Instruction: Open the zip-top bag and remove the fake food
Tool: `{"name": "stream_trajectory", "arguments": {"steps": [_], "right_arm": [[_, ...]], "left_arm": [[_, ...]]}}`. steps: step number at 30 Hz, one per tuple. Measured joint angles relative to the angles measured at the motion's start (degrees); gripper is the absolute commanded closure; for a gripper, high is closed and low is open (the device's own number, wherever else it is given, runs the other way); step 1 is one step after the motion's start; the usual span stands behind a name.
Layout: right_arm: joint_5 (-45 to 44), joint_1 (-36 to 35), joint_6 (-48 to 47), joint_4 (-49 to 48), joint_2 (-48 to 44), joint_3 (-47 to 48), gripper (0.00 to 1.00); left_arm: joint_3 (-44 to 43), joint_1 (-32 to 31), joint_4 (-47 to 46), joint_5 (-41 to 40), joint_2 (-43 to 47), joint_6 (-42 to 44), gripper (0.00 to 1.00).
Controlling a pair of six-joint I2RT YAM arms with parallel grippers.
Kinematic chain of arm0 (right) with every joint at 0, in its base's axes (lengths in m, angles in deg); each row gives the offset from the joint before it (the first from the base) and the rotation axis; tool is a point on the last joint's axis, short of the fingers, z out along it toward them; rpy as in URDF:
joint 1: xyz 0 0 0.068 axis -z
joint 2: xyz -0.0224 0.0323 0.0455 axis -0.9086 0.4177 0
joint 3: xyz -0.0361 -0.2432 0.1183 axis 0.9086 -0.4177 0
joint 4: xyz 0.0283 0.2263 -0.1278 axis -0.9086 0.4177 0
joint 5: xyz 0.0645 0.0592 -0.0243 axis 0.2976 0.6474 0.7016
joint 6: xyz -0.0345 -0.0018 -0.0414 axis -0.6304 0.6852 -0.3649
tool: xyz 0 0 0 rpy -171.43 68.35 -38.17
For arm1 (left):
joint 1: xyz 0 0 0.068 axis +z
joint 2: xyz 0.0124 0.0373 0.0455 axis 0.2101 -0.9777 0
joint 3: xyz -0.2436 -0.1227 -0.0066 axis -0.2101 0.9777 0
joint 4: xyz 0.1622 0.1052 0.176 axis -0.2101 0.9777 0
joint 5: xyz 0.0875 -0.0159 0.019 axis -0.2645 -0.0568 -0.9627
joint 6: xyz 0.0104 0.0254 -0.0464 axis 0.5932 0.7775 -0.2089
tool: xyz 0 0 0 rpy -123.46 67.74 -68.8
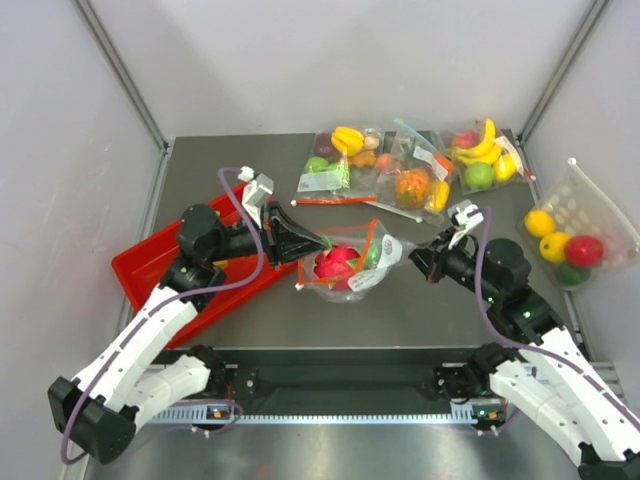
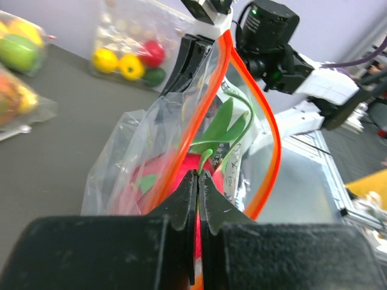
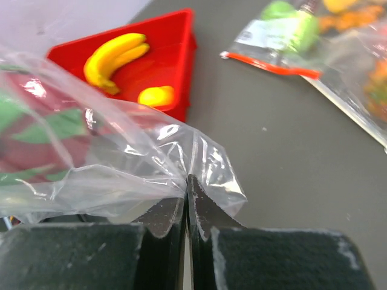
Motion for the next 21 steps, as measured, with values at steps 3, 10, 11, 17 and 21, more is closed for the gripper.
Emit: {"name": "stream_trajectory", "arguments": {"steps": [3, 10, 11, 17, 21], "right_arm": [[-4.83, 0.0, 1.68, 0.44, 1.53, 0.2, 1.0], [-10.23, 0.0, 3.85, 0.61, 2.75, 0.2, 1.0], [-10.49, 0.0, 3.96, 0.61, 2.84, 0.17, 1.0], [-10.84, 0.0, 4.44, 1.2, 3.08, 0.17, 1.0], [-9.49, 0.0, 4.35, 1.38, 3.98, 0.04, 1.0]], "left_arm": [[0.0, 1.73, 3.41, -3.41, 2.8, 2.25, 1.0], [0.02, 3.69, 9.53, -12.96, 7.61, 5.75, 1.0], [0.02, 3.69, 9.92, -14.38, 8.04, 6.05, 1.0], [0.02, 3.69, 11.61, -22.49, 8.57, 7.1, 1.0], [0.0, 3.76, 10.01, -24.5, 6.49, 6.01, 1.0]]}}
